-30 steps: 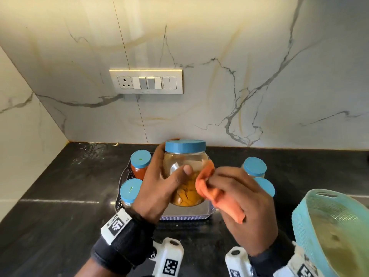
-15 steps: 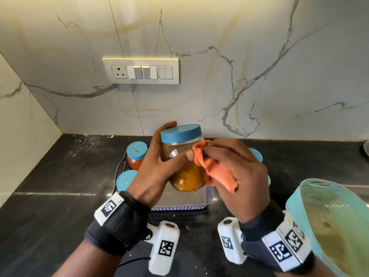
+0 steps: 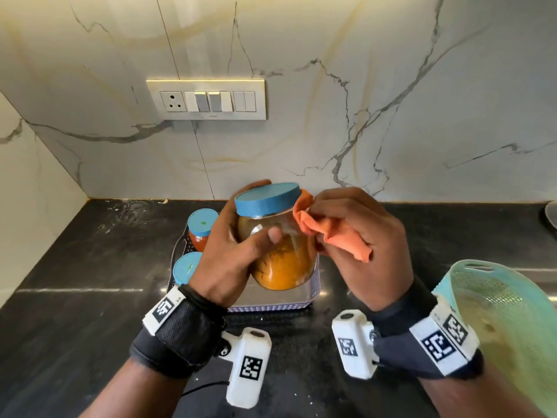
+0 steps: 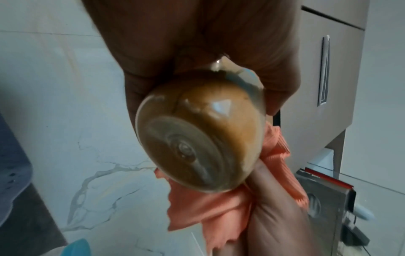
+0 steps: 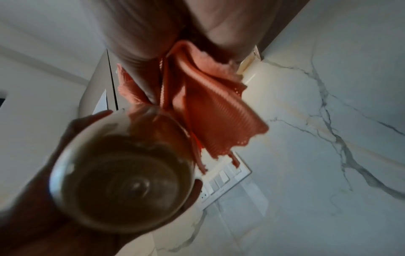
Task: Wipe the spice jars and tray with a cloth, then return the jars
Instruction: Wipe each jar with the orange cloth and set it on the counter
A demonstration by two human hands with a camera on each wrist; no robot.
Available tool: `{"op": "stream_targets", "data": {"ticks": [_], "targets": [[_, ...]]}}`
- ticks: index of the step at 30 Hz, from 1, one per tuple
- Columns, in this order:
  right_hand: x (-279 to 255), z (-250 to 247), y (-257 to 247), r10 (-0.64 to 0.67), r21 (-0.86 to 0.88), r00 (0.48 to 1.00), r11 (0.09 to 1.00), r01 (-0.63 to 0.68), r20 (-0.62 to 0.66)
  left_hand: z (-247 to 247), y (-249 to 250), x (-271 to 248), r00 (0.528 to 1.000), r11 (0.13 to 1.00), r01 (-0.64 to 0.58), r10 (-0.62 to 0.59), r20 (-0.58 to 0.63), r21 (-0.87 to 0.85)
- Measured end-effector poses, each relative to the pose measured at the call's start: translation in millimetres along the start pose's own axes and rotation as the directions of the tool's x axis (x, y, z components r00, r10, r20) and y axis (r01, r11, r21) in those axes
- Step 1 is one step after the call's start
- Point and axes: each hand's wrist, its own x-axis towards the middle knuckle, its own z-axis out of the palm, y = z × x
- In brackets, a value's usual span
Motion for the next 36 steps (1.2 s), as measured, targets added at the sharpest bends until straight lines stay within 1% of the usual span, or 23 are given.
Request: {"op": "stream_targets", "data": {"ticks": [3, 7, 10, 13, 17, 19, 20, 22, 24, 25, 28, 31, 33, 36], "targets": [[-24, 6, -5, 0.017, 0.031, 0.998, 0.999, -0.018, 0.057, -8, 1, 2, 0.999, 0.997, -0.017, 0.015, -0.035, -0.075], [-42, 7, -2, 0.009, 0.012, 0.998, 1.000, -0.010, 0.065, -8, -1, -4, 1.000, 0.997, 0.011, -0.011, -0.006, -0.070], [-40, 4, -1, -0.003, -0.034, 0.999, 0.999, 0.005, 0.045, -4, 1, -3, 0.997, 0.998, 0.058, -0.056, 0.052, -0.024], [-35, -1, -3, -0.023, -0.077, 0.999, 0.997, 0.026, 0.036, -6, 2, -3, 0.994, 0.994, 0.100, -0.101, 0.036, 0.032], [-30, -2, -6, -0.095, -0.166, 0.987, 0.979, 0.116, 0.129, -6, -1, -2, 0.996, 0.994, 0.081, -0.084, 0.033, 0.078], [-29, -2, -6, -0.096, -0.182, 0.986, 0.976, 0.120, 0.138, -6, -1, -3, 0.997, 0.994, 0.064, -0.067, 0.026, 0.094], [-25, -3, -4, -0.080, -0.162, 0.990, 0.982, 0.098, 0.119, -5, 0, -3, 0.997, 0.993, 0.064, -0.067, 0.029, 0.099], [-12, -6, 2, -0.024, -0.068, 0.997, 0.997, 0.029, 0.071, -2, 1, -6, 0.994, 0.990, 0.069, -0.079, 0.077, 0.124], [2, -12, 7, 0.014, 0.057, 0.997, 0.998, -0.019, 0.075, 1, 1, -9, 0.990, 0.988, 0.069, -0.085, 0.114, 0.136], [7, -15, 8, 0.020, 0.095, 0.995, 0.995, -0.029, 0.093, 2, 1, -9, 0.991, 0.989, 0.065, -0.080, 0.107, 0.132], [-2, -17, 6, 0.023, 0.075, 0.993, 0.997, -0.032, 0.118, 2, 3, -4, 0.998, 0.992, 0.045, -0.050, 0.047, 0.116], [-34, -11, 4, -0.006, 0.006, 0.986, 1.000, 0.005, 0.169, -3, 5, -3, 1.000, 0.995, 0.015, -0.013, -0.019, 0.103], [-49, -8, 7, -0.010, -0.018, 0.981, 1.000, 0.014, 0.194, -4, 6, -5, 1.000, 0.994, 0.011, -0.010, -0.013, 0.113], [-41, -12, 10, 0.010, 0.021, 0.989, 1.000, -0.014, 0.146, -2, 4, -8, 0.998, 0.991, 0.028, -0.034, 0.046, 0.131]]}}
